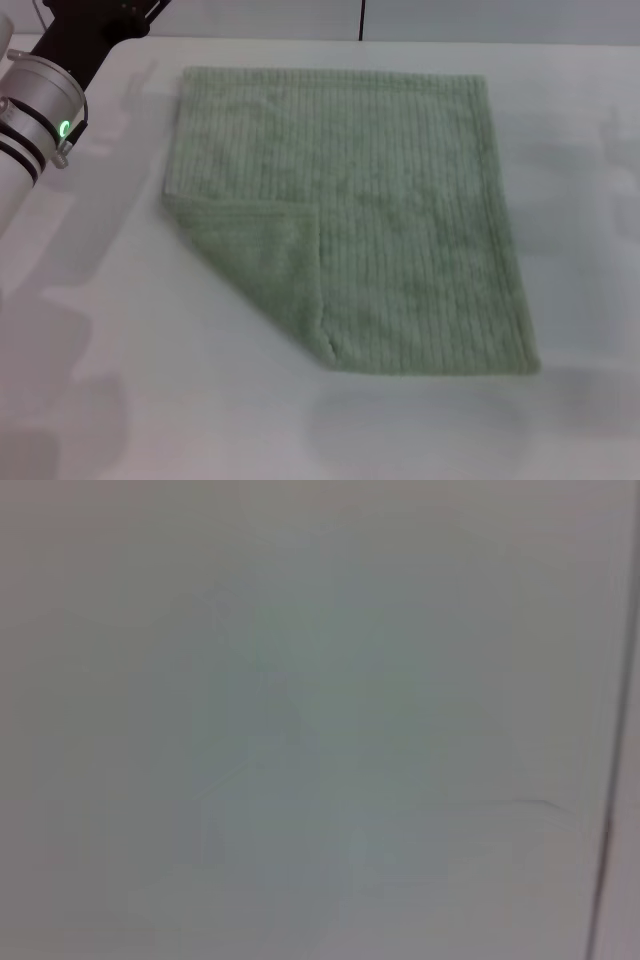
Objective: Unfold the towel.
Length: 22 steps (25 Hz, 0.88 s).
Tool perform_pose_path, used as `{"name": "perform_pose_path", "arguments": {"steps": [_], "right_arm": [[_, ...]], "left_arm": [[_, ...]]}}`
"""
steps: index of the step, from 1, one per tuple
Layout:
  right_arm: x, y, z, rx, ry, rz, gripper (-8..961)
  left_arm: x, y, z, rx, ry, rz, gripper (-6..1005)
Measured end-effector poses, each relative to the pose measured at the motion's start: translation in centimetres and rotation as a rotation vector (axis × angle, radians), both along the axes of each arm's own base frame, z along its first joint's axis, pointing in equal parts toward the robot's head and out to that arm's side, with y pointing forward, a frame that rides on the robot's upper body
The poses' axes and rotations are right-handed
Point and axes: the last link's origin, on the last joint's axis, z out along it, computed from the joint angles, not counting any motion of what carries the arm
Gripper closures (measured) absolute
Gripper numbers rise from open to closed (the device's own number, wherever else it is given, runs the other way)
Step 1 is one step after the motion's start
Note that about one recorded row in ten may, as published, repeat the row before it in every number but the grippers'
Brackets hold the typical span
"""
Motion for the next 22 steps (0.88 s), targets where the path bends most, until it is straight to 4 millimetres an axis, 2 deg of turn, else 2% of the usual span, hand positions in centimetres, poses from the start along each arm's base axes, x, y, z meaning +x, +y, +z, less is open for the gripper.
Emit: {"name": "perform_pose_path", "arguments": {"steps": [3, 8, 13, 22], "right_arm": [[-1.9, 0.9, 0.8, -0.08, -0.022, -0.018, 412], [-3.8, 1.8, 2.2, -0.203, 0.018, -0.051, 412], [-5.1, 3.0, 4.0, -0.318, 0.048, -0.093, 412], [-7.9, 5.1, 5.3, -0.512, 0.025, -0.15, 411]], "left_arm": [[0.0, 0.1, 0.1, 0.002, 0.001, -0.002, 138], [0.1, 0.1, 0.1, 0.003, 0.002, -0.004, 139], [0.2, 0.2, 0.3, 0.004, 0.005, -0.006, 139], [0.2, 0.3, 0.3, 0.005, 0.005, -0.008, 138]]}}
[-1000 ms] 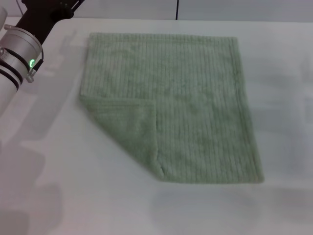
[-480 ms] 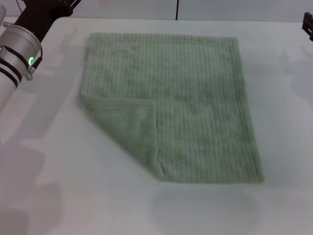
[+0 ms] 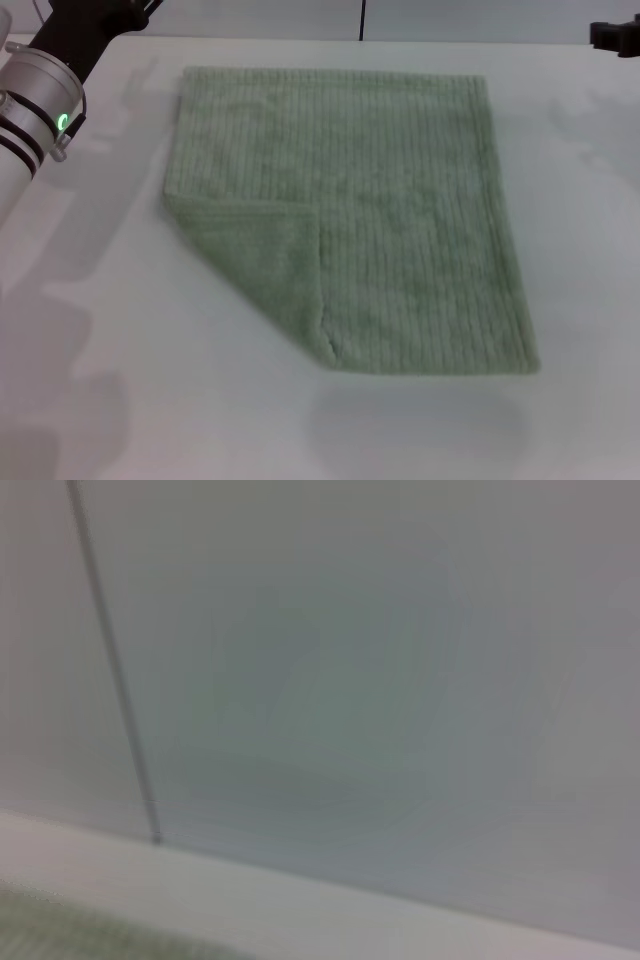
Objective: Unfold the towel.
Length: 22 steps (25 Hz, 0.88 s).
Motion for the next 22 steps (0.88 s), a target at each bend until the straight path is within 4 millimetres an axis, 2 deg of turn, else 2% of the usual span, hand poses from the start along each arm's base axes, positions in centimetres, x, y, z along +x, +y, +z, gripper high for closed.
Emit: {"name": "perform_pose_path", "arguments": {"steps": [6, 10, 15, 22], "right_arm": [[-2.3, 1.2, 0.0, -0.177, -0.011, -0.04, 411], [-2.7, 1.8, 0.2, -0.221, -0.01, -0.059, 411], [-2.2, 3.0, 0.2, -0.283, -0.024, -0.11, 607], [-2.7, 4.5, -0.3, -0.335, -0.024, -0.104, 799]], "left_arm": [[0.3, 0.2, 0.1, 0.003, 0.001, -0.008, 139], [0.5, 0.3, 0.1, 0.006, -0.001, -0.016, 138], [0.7, 0.4, 0.1, 0.007, -0.002, -0.022, 138], [1.1, 0.4, 0.1, 0.009, -0.015, -0.037, 138]]}}
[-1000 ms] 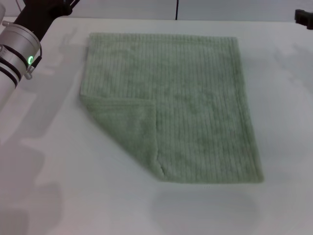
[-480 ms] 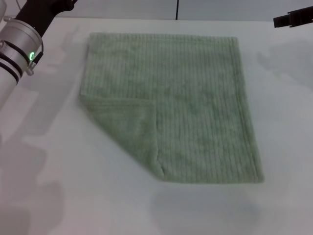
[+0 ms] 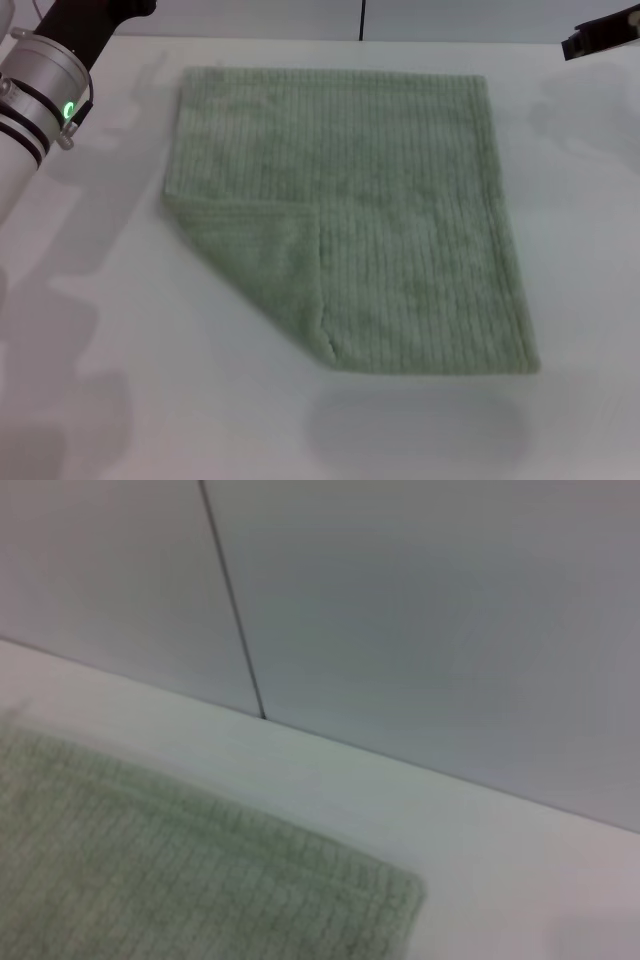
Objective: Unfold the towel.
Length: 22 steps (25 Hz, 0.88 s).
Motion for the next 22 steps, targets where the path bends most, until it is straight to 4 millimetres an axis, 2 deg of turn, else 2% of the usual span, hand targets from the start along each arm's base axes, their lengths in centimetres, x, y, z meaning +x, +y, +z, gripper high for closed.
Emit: {"name": "perform_pose_path", "arguments": {"steps": [9, 22], "right_arm": [[-0.3, 0.7, -2.0, -0.118, -0.032, -0.01, 921], [-0.5, 0.7, -3.6, -0.241, -0.11, 0.022, 936]], "left_arm": [[0.2, -0.4, 0.0, 0.008, -0.017, -0.027, 139], [0.3, -1.0, 0.0, 0.016, -0.035, -0.057, 139]]}}
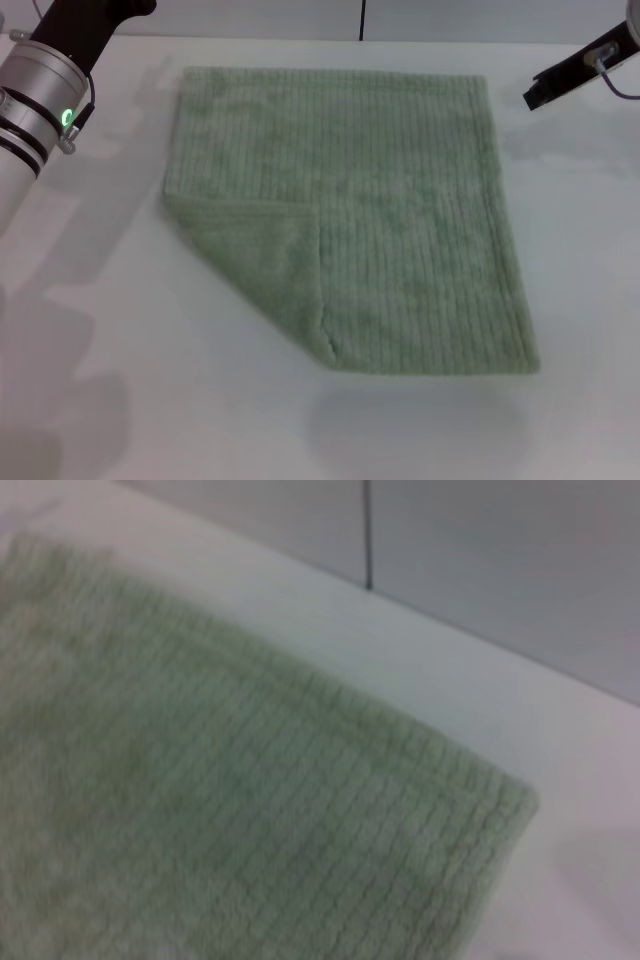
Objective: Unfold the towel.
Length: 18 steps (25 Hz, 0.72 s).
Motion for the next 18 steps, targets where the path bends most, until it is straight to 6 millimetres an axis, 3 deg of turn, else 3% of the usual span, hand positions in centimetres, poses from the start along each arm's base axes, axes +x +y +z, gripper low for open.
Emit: {"name": "perform_pose_path", "arguments": {"steps": [18], "right_arm": [[1.1, -1.1, -2.7, -0.052, -0.012, 0.035, 941]], "left_arm": [[-0.2, -0.8, -0.1, -0.008, -0.044, -0.018, 138]]}}
